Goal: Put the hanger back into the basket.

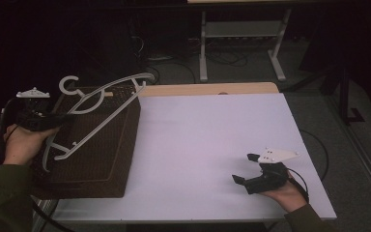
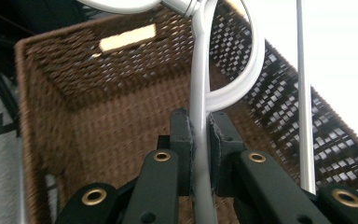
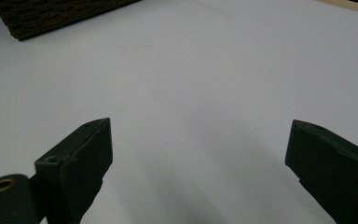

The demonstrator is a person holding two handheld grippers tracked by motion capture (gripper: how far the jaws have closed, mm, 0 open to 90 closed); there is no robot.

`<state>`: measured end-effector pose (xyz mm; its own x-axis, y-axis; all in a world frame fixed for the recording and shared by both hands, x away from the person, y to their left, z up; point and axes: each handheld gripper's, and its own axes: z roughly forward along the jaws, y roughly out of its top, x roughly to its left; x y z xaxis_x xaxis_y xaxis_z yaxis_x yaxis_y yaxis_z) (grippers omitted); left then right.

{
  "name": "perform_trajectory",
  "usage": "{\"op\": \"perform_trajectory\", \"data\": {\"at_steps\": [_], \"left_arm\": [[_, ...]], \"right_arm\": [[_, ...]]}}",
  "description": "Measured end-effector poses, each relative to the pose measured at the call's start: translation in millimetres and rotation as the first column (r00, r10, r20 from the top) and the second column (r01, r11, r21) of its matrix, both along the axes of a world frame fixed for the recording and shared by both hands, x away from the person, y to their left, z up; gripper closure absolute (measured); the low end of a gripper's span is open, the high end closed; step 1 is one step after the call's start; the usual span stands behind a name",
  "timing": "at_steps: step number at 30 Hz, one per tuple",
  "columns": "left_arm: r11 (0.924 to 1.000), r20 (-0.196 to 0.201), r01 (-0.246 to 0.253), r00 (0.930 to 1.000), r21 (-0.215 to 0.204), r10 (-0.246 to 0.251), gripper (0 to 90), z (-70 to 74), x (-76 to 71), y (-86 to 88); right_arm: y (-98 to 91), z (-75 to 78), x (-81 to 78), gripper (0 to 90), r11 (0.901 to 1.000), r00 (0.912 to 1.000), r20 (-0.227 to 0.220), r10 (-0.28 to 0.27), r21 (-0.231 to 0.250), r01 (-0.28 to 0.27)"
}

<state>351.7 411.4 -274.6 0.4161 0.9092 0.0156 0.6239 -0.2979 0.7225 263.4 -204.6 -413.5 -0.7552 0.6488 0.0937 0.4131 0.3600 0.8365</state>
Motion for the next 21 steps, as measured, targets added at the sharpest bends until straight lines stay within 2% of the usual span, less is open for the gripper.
{"op": "perform_trajectory", "data": {"at_steps": [7,11,16,19,21], "left_arm": [[0.9992,-0.012,-0.041,0.9991,-0.003,0.041,82.1,-10.5,-3.7,22.0],[0.9984,-0.025,-0.049,0.9984,0.028,0.05,82.1,-11.6,-7.8,34.6],[0.997,-0.035,-0.063,0.9973,0.045,0.064,82.1,-14.5,-12.3,47.8],[0.9963,-0.041,-0.077,0.9961,0.04,0.078,82.0,-18.5,-14.0,53.1],[0.9952,-0.048,-0.08,0.9954,0.056,0.083,82.0,-20.2,-14.3,55.5]], "right_arm": [[-0.6,-0.4,0.6,6.7,1.0,1.0,-0.002,-0.003,-0.003,0.003],[-1.2,-0.7,1.9,6.7,1.0,1.0,-0.003,-0.009,-0.003,0.009],[-0.1,-1.0,3.4,6.7,0.9999,0.9999,0.001,-0.014,-0.006,0.014],[0.5,-0.6,3.2,6.7,0.9998,0.9998,0.0,-0.02,-0.002,0.02],[0.7,-0.6,3.4,6.7,0.9998,0.9998,0.001,-0.021,-0.003,0.021]]}}
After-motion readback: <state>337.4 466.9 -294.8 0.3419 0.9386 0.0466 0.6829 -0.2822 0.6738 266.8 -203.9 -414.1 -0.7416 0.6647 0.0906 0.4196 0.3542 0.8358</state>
